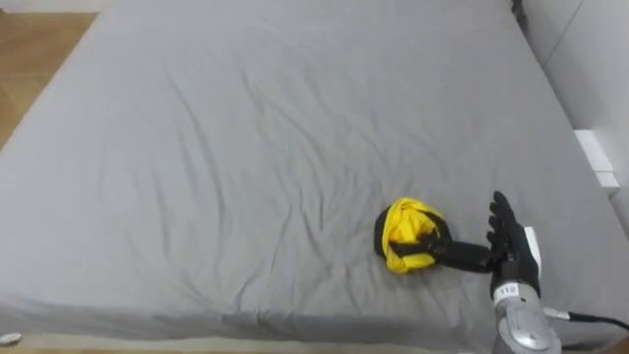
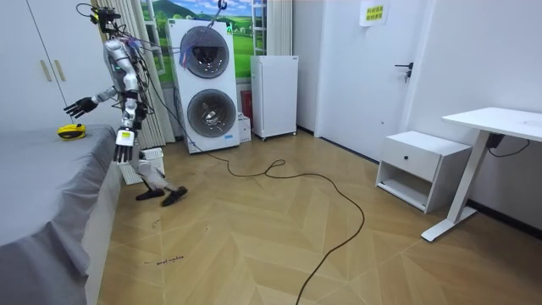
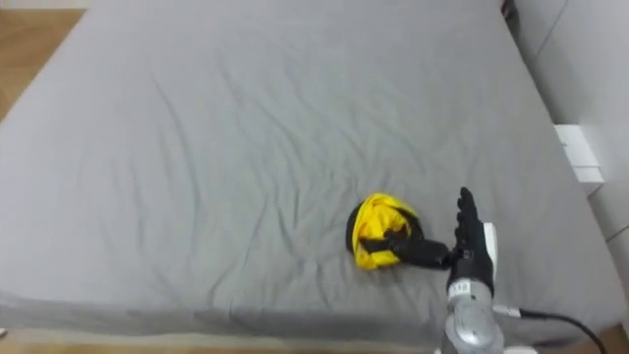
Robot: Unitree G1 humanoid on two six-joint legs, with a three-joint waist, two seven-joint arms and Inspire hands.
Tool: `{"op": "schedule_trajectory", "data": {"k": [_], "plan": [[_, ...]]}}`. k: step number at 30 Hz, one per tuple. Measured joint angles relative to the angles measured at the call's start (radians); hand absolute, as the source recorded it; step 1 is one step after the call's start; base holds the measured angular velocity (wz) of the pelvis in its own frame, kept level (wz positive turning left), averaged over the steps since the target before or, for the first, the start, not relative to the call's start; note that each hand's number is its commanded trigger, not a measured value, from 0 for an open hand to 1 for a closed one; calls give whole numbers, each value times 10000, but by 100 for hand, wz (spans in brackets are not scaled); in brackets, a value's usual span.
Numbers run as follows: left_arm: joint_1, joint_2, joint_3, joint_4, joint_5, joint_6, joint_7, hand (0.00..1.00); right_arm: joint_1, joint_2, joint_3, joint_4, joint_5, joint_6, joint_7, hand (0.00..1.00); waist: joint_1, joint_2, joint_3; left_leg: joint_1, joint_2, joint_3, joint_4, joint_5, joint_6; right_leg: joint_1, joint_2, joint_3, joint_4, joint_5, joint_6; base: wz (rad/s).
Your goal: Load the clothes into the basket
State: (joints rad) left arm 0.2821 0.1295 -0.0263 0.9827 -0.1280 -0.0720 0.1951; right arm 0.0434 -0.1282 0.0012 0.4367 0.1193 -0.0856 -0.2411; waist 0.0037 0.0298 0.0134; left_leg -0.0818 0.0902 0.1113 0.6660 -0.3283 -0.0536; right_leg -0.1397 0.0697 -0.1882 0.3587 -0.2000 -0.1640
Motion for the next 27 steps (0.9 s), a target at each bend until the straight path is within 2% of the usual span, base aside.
{"op": "schedule_trajectory", "data": {"k": [1, 3, 4, 5, 6, 7, 8, 11, 13, 15, 19, 24, 27], "plan": [[14, 2, 25, -24, 1, -3, 37, 0, -7, -2, -7, -68, -32, 0, 2, 0, 50, -92, -12, -381, -75, 31, -633, -22, 31, 203, 0, 174, -180, -9, 19, -40], [122, 5, 33, -14, 18, 1, 140, 0, -3, -6, 8, -256, -70, 5, -81, 0, 84, -139, -38, -847, -175, 26, -1899, 114, -1, 407, 11, 447, -392, -37, 74, -45], [282, 7, 52, 31, 17, 6, 222, 0, 37, -8, 96, -247, -77, 5, -103, 0, 167, -193, -118, -986, -315, 57, -2562, 816, 186, 581, 4, 671, -531, -52, 134, -66], [433, 6, 64, 209, 25, 14, 306, 0, 142, -4, 199, -251, -155, 13, -93, 0, 304, -219, -242, -819, -348, 29, -2977, 1398, 428, 750, -8, 860, -708, -58, 220, -67], [454, 10, 97, 330, 22, 31, 330, 0, 164, 0, 262, -253, -149, 13, -90, 0, 313, -206, -270, -646, -393, 32, -3159, 1403, 432, 837, -22, 939, -799, -47, 252, -49], [432, 17, 169, 506, 35, 121, 355, 0, 168, 4, 322, -258, -148, 14, -99, 0, 299, -295, -249, -428, -506, 33, -3409, 1451, 454, 943, -64, 1012, -960, -38, 295, -21], [404, 16, 188, 566, 56, 181, 355, 0, 167, 2, 325, -266, -158, 14, -117, 0, 299, -311, -247, -378, -522, 32, -3496, 1457, 458, 996, -77, 992, -1033, -19, 325, -14], [314, 5, 207, 608, 113, 452, 341, 0, 142, -1, 440, -294, -184, 6, -422, 0, 286, -386, -225, -275, -690, -112, -3818, 1457, 461, 1145, -199, 416, -1259, 1, 355, 2], [-75, 65, 232, 596, 102, 584, 341, 0, 139, -4, 493, -157, -383, -1, -496, 0, 266, -431, -113, -316, -760, -377, -4016, 1465, 458, 1151, -250, -57, -1357, 7, 368, 31], [-336, 64, 241, 596, 95, 578, 342, 0, 65, -4, 609, 2, -445, -7, -523, 0, 297, -470, -71, -417, -809, -481, -4103, 1509, 463, 1085, -284, -144, -1440, -8, 395, 23], [-712, 33, 225, 585, 23, 597, 359, 0, -204, -4, 1071, 1374, -414, 42, -554, 0, 316, -482, -63, -696, -868, -625, -4124, 1530, 482, 950, -352, -390, -1562, -28, 478, 19], [-822, 5, 222, 563, 24, 683, 371, 0, -221, 3, 1517, 1959, -445, 556, -287, 0, 318, -415, -70, -939, -933, -574, -4137, 1567, 552, 762, -495, -636, -1550, -129, 673, 10], [-910, -4, 220, 561, 23, 739, 368, 0, -225, -2, 1563, 1965, -598, 696, -49, 0, 314, -397, -77, -1064, -1032, -567, -4158, 1621, 647, 671, -584, -645, -1549, -195, 789, 11]]}}
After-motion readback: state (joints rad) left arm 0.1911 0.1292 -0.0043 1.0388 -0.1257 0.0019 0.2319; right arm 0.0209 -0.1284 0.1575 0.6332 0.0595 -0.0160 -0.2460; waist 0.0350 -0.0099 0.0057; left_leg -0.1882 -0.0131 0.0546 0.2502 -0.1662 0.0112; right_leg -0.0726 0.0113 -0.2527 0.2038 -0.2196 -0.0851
